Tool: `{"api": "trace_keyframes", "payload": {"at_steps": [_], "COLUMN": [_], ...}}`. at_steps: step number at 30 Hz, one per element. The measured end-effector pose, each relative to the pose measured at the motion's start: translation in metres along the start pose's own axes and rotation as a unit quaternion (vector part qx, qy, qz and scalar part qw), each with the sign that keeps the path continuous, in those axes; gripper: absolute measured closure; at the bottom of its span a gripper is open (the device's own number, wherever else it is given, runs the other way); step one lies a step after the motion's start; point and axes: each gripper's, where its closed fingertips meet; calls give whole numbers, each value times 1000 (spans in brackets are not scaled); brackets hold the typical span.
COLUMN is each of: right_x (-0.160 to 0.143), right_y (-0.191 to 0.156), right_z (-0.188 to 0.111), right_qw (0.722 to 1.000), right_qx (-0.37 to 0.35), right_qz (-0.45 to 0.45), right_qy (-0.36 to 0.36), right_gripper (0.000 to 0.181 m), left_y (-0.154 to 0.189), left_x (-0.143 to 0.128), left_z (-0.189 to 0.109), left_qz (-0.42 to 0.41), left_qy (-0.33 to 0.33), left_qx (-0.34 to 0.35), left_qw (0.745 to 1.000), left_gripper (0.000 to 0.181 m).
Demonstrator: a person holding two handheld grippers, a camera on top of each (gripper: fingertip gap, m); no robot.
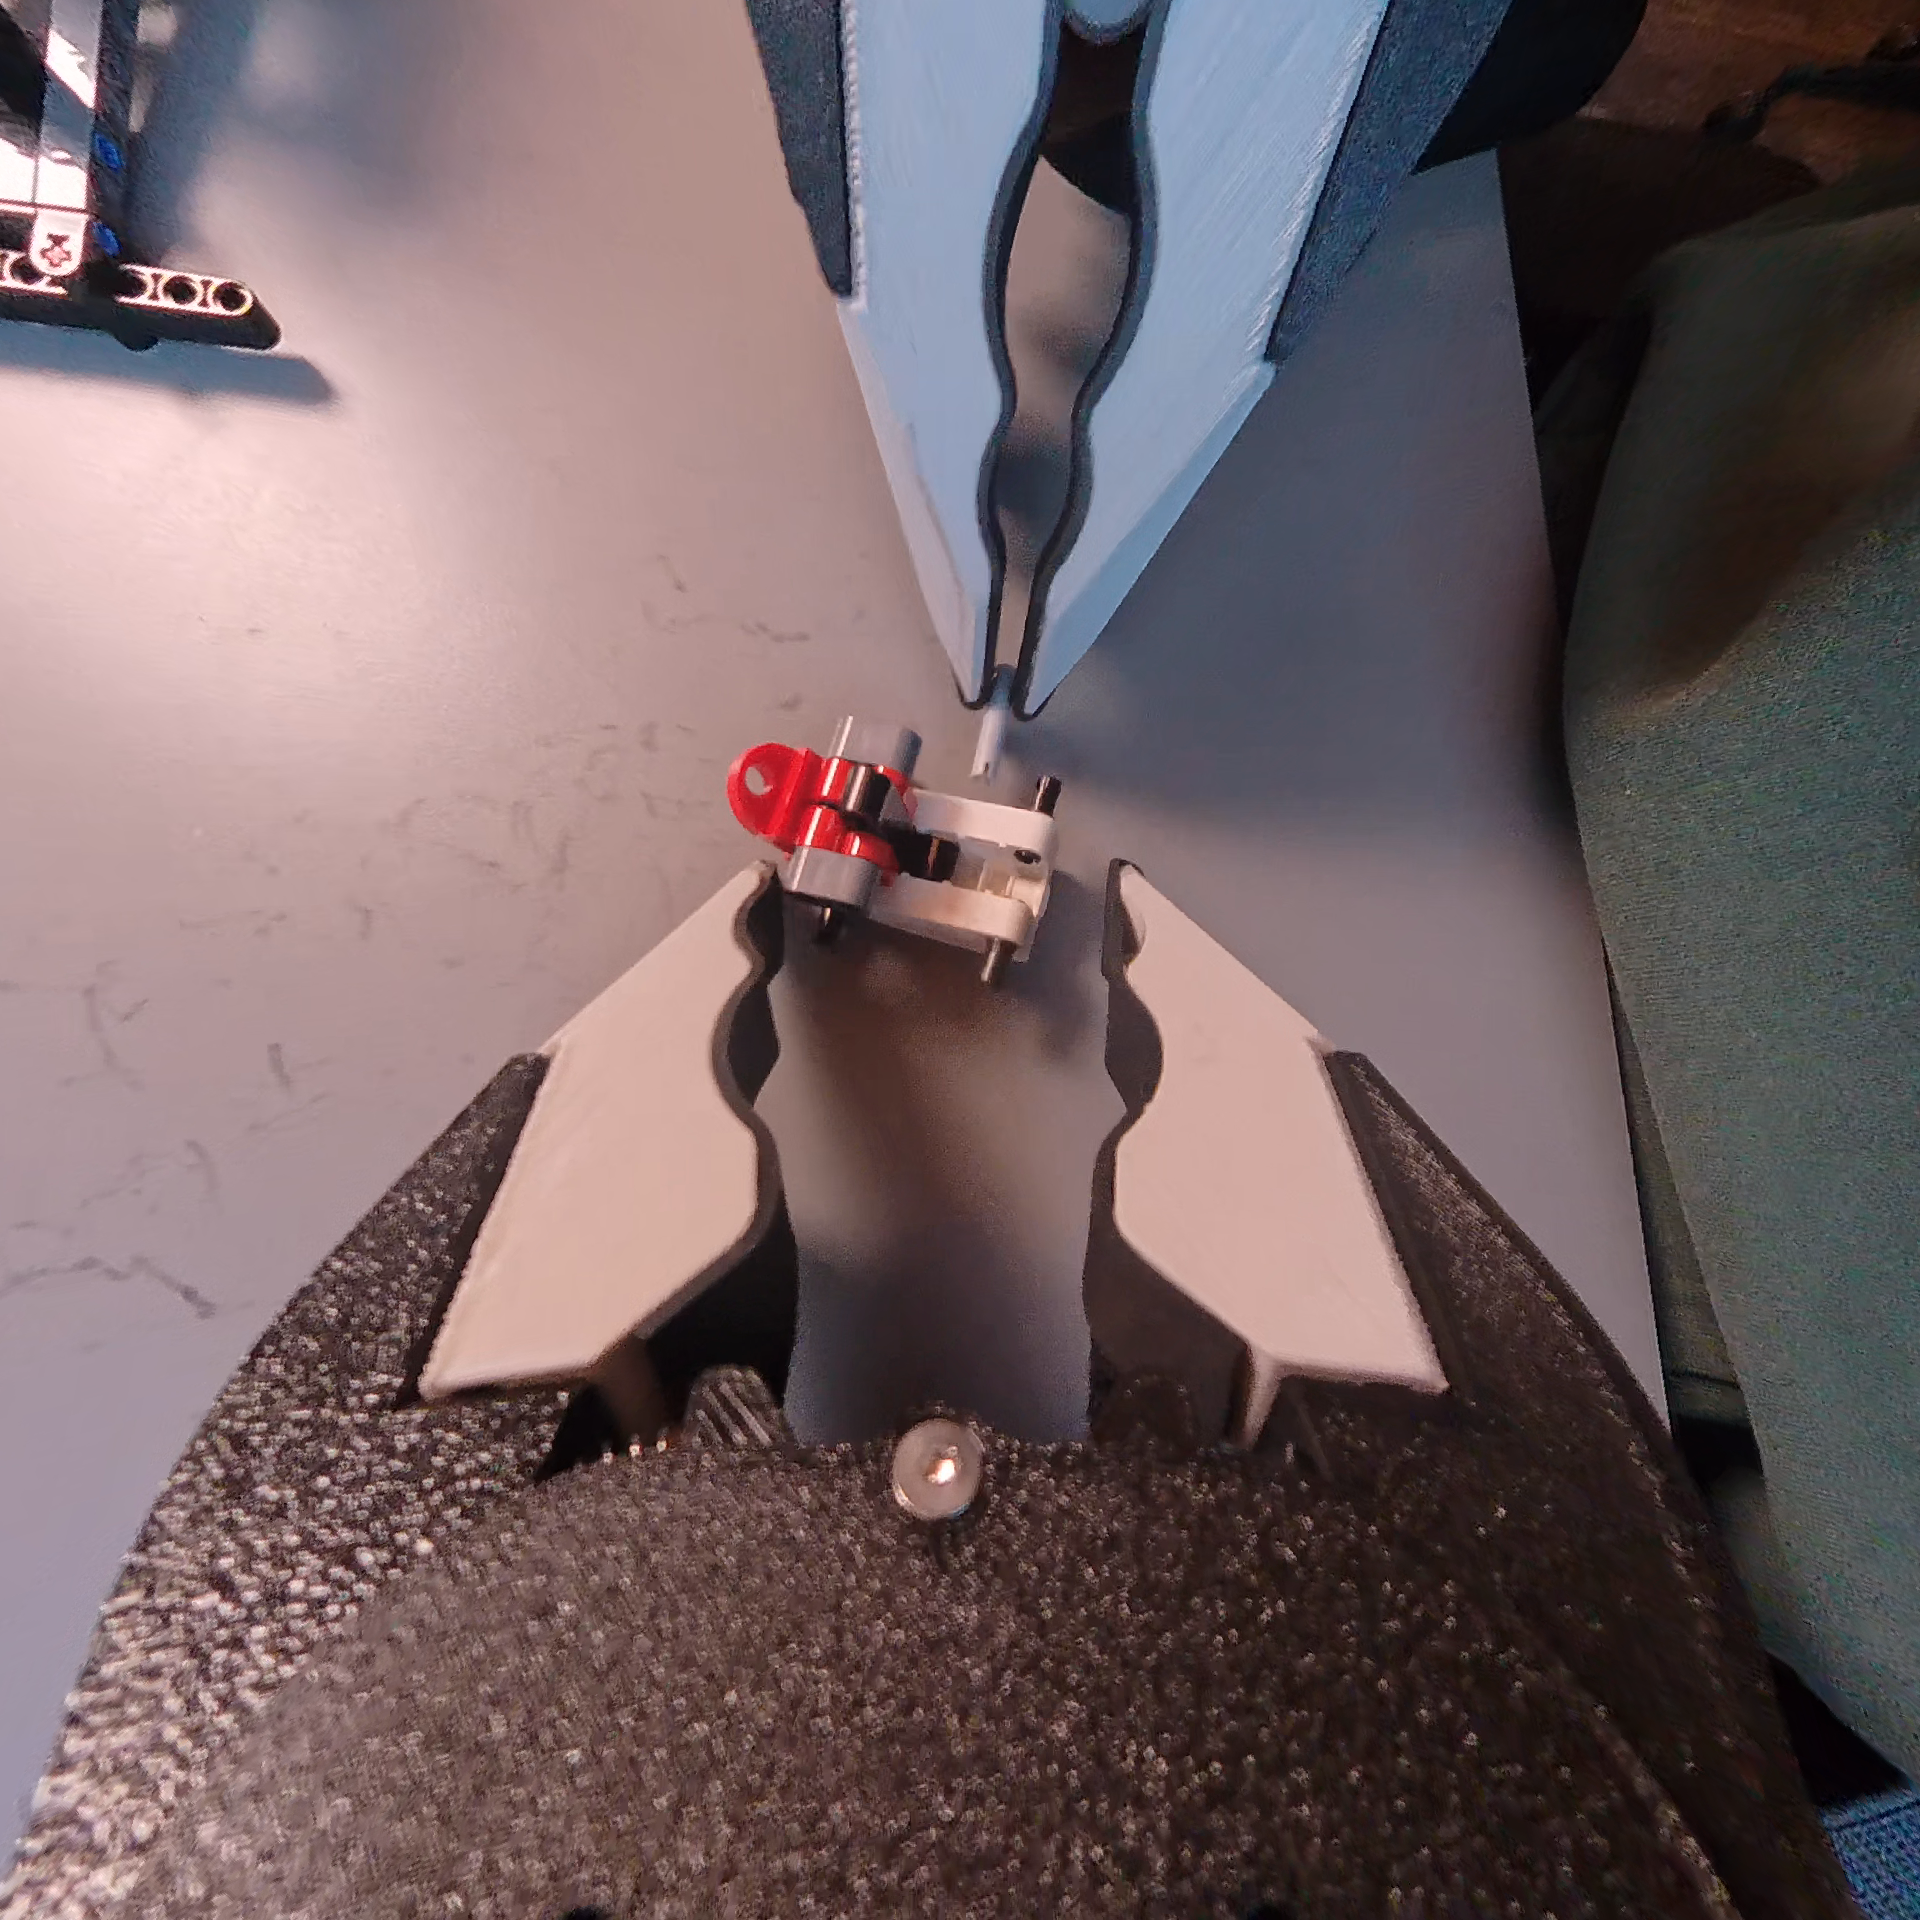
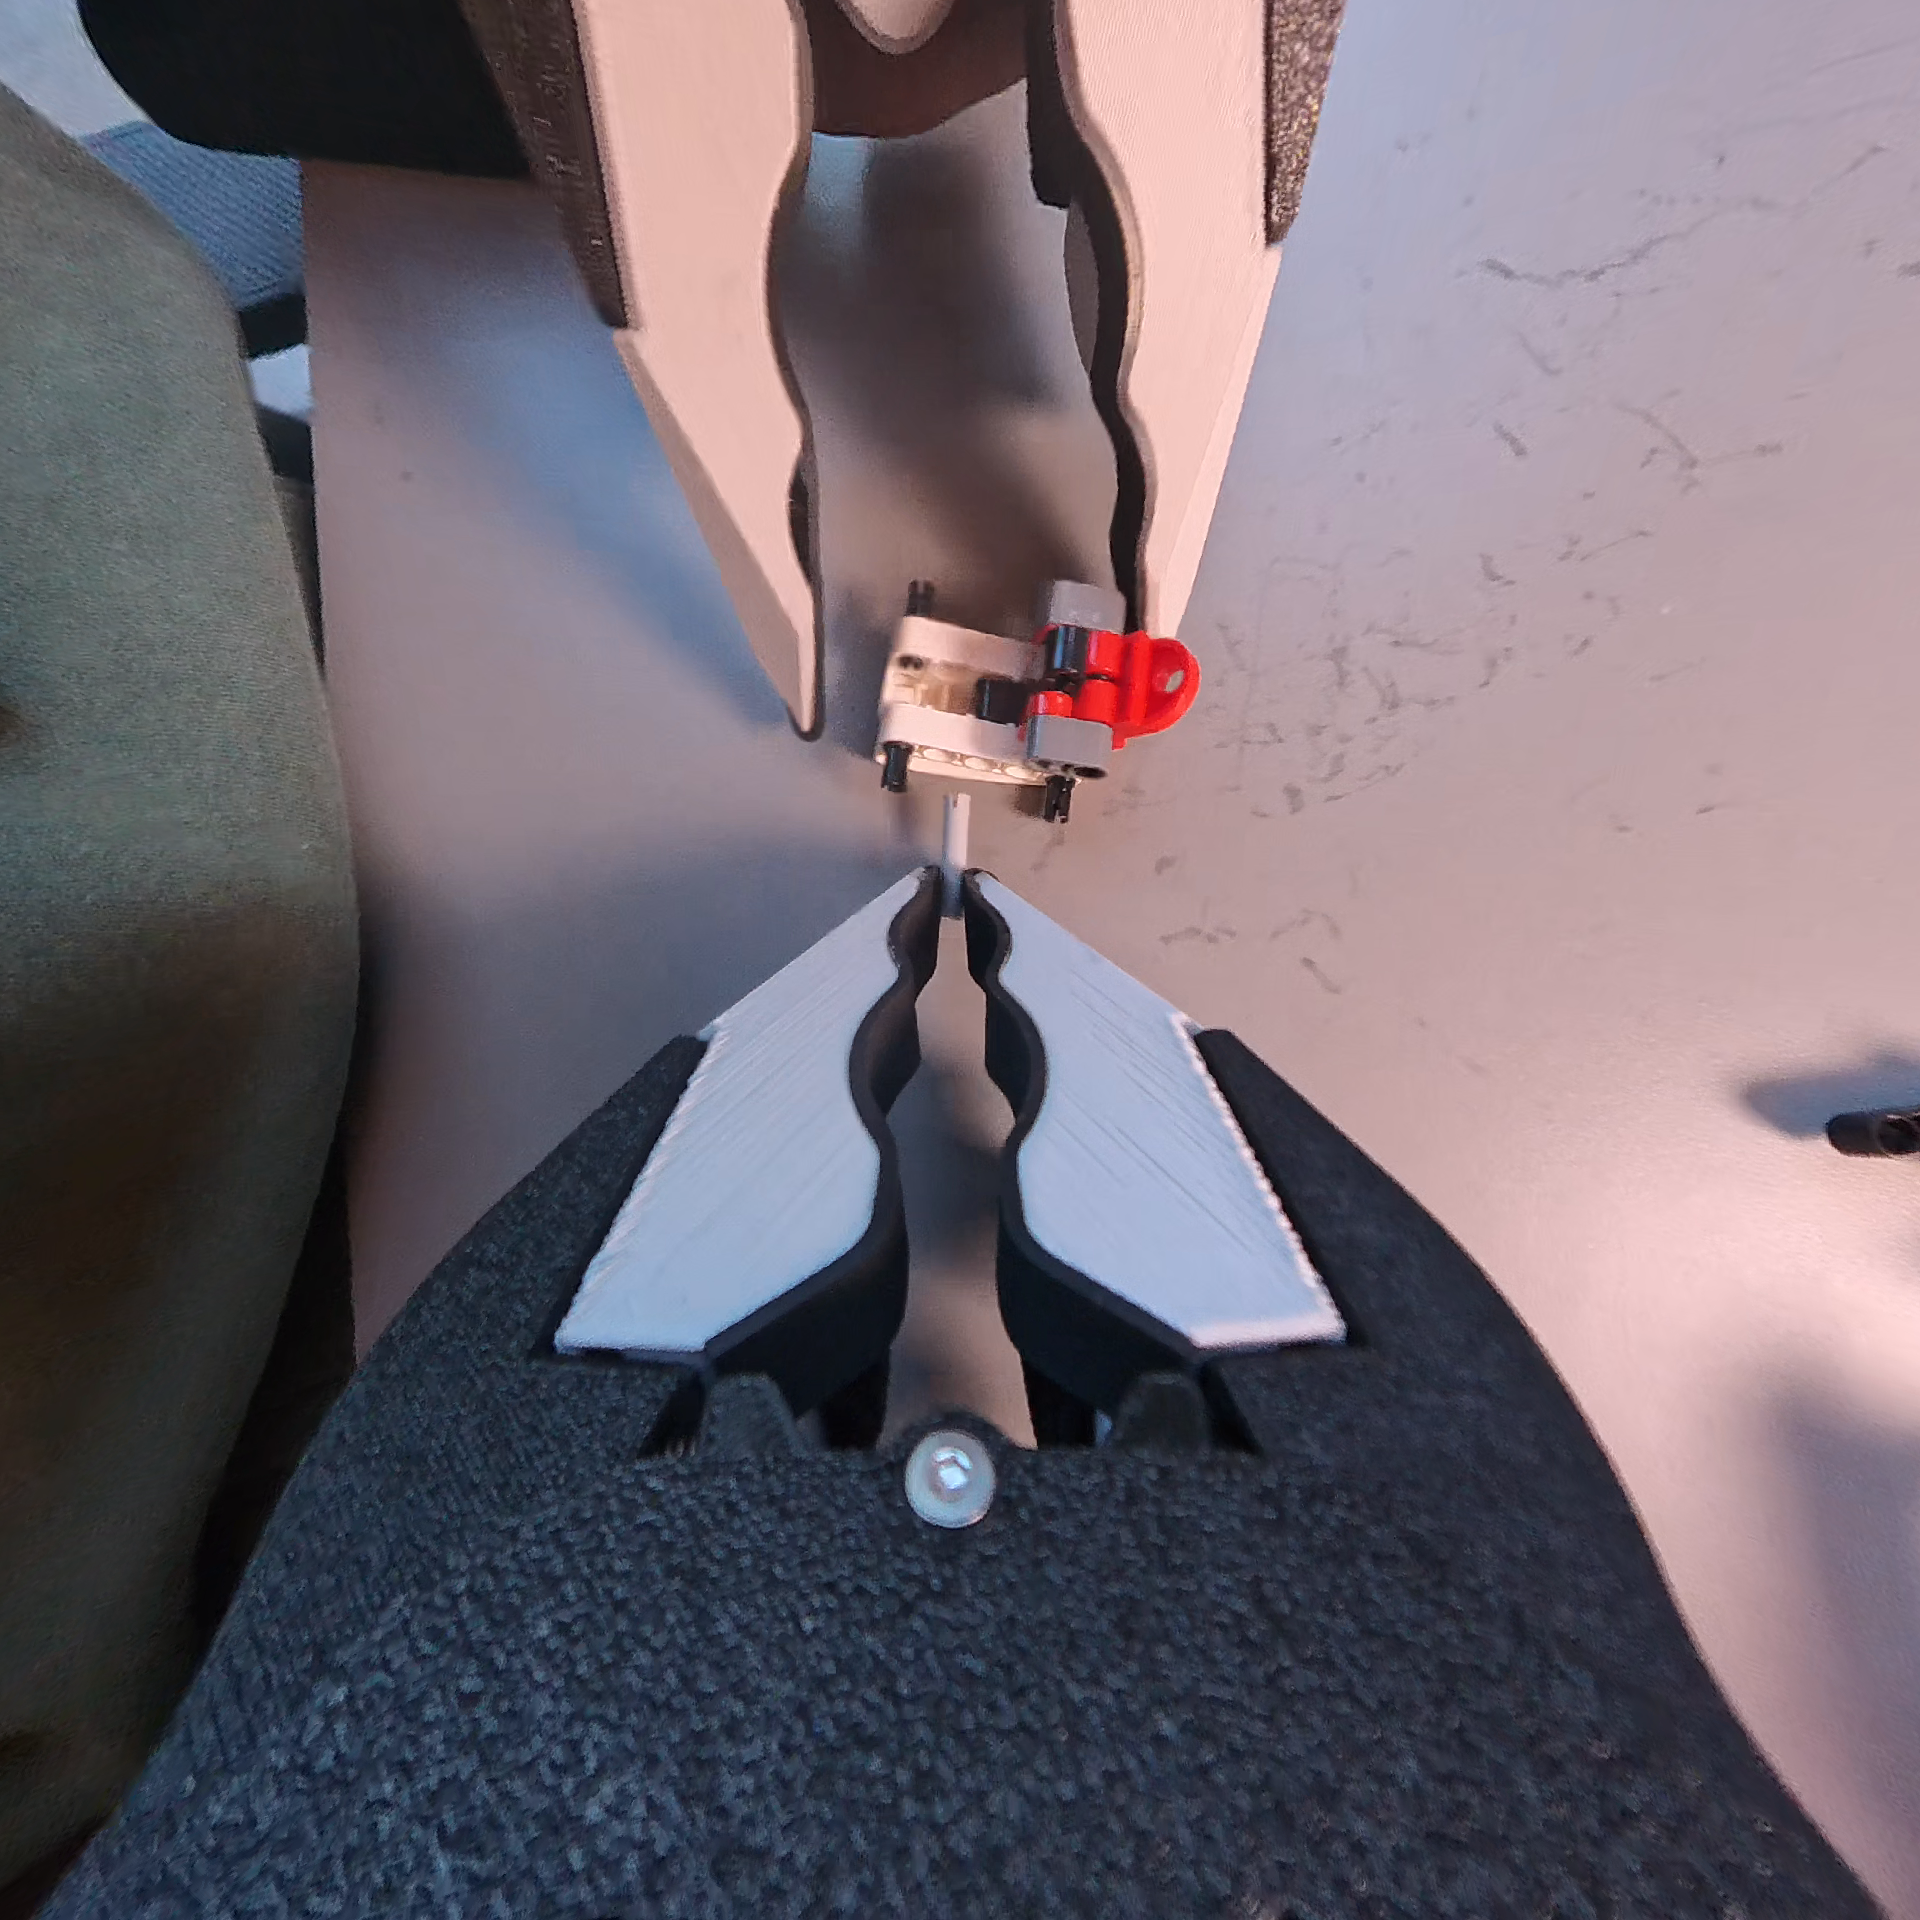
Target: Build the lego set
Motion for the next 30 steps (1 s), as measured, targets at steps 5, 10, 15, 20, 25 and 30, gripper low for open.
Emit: {"api": "trace_keyframes", "payload": {"at_steps": [5,10,15,20,25,30], "right_x": [13,29,44,57,73,76], "right_y": [-14,-31,-43,-51,-57,-67], "right_z": [-19,-28,-33,-47,-67,-72], "right_qw": [998,994,990,980,952,936], "right_qx": [7,48,76,96,90,-30], "right_qz": [-23,1,1,10,-19,-172], "right_qy": [50,94,115,174,291,305], "right_gripper": [177,177,177,177,181,154], "left_y": [-10,19,33,39,42,47], "left_x": [11,46,55,64,78,90], "left_z": [-21,-39,-41,-52,-64,-79], "left_qz": [9,89,125,118,44,-69], "left_qy": [33,96,107,139,210,284], "left_qx": [52,70,66,61,27,-79], "left_qw": [998,989,984,981,976,953], "left_gripper": [125,148,169,176,177,177]}}
Point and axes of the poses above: each gripper's, where its closed fingertips meet, z out along the fingers, x out of its top, y = z × x across the jaws, and after that the axes turned 11 degrees about x, right-handed
